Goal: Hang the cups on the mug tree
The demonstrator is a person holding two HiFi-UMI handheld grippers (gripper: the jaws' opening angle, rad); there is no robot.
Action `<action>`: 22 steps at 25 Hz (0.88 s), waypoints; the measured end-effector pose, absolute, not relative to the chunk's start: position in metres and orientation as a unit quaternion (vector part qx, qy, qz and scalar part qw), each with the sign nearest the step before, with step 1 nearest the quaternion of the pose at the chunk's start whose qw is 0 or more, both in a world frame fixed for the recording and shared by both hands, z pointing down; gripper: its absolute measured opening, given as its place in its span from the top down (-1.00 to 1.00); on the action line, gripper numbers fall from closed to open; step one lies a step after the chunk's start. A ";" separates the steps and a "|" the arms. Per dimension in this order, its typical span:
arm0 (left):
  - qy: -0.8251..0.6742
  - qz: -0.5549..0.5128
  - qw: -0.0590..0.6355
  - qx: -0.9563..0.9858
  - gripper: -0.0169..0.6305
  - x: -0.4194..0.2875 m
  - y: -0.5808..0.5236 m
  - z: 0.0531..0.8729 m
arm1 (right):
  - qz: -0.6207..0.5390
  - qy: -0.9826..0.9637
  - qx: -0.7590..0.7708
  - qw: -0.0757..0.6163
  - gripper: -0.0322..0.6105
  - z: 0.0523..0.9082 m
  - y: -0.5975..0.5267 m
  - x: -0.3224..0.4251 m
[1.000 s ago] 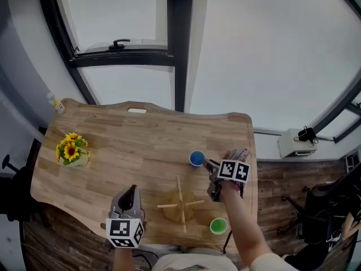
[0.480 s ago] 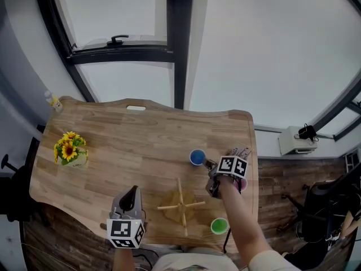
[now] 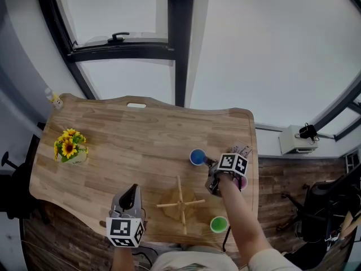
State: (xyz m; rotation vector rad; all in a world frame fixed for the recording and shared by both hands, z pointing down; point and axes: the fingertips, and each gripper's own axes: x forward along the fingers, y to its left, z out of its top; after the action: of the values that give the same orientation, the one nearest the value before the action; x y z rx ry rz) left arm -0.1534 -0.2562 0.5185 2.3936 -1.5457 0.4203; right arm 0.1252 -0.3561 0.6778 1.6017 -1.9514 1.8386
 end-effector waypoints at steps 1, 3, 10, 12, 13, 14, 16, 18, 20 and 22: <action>-0.532 0.145 0.130 0.824 0.93 -0.153 -0.256 0.518 | 0.589 -0.625 0.512 0.010 0.84 0.678 -0.356 0.125; -0.532 0.145 0.129 0.824 0.93 -0.153 -0.256 0.518 | 0.588 -0.626 0.512 0.010 0.84 0.678 -0.355 0.125; -0.534 0.145 0.125 0.824 0.93 -0.153 -0.253 0.512 | 0.580 -0.637 0.509 0.007 0.84 0.667 -0.354 0.127; -0.535 0.143 0.122 0.824 0.93 -0.152 -0.252 0.510 | 0.574 -0.643 0.507 0.001 0.84 0.660 -0.354 0.127; -0.536 0.142 0.121 0.823 0.93 -0.152 -0.252 0.508 | 0.570 -0.648 0.506 -0.003 0.84 0.656 -0.354 0.127; -0.536 0.142 0.120 0.823 0.93 -0.152 -0.251 0.507 | 0.565 -0.653 0.505 -0.008 0.84 0.651 -0.355 0.127; -0.537 0.141 0.118 0.823 0.93 -0.153 -0.250 0.505 | 0.551 -0.665 0.504 -0.015 0.84 0.640 -0.357 0.127; -0.539 0.141 0.117 0.823 0.93 -0.154 -0.248 0.504 | 0.537 -0.679 0.501 -0.024 0.84 0.629 -0.359 0.126; -0.540 0.140 0.115 0.822 0.93 -0.154 -0.246 0.503 | 0.526 -0.690 0.496 -0.033 0.85 0.619 -0.359 0.125; -0.541 0.140 0.113 0.822 0.93 -0.155 -0.244 0.501 | 0.514 -0.701 0.493 -0.040 0.85 0.609 -0.360 0.125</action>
State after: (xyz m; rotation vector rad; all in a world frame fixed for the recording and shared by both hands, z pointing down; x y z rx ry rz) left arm -0.1552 -0.2436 0.5010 2.4113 -1.5863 0.4118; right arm 0.1250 -0.3595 0.6094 1.5880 -2.2600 1.6577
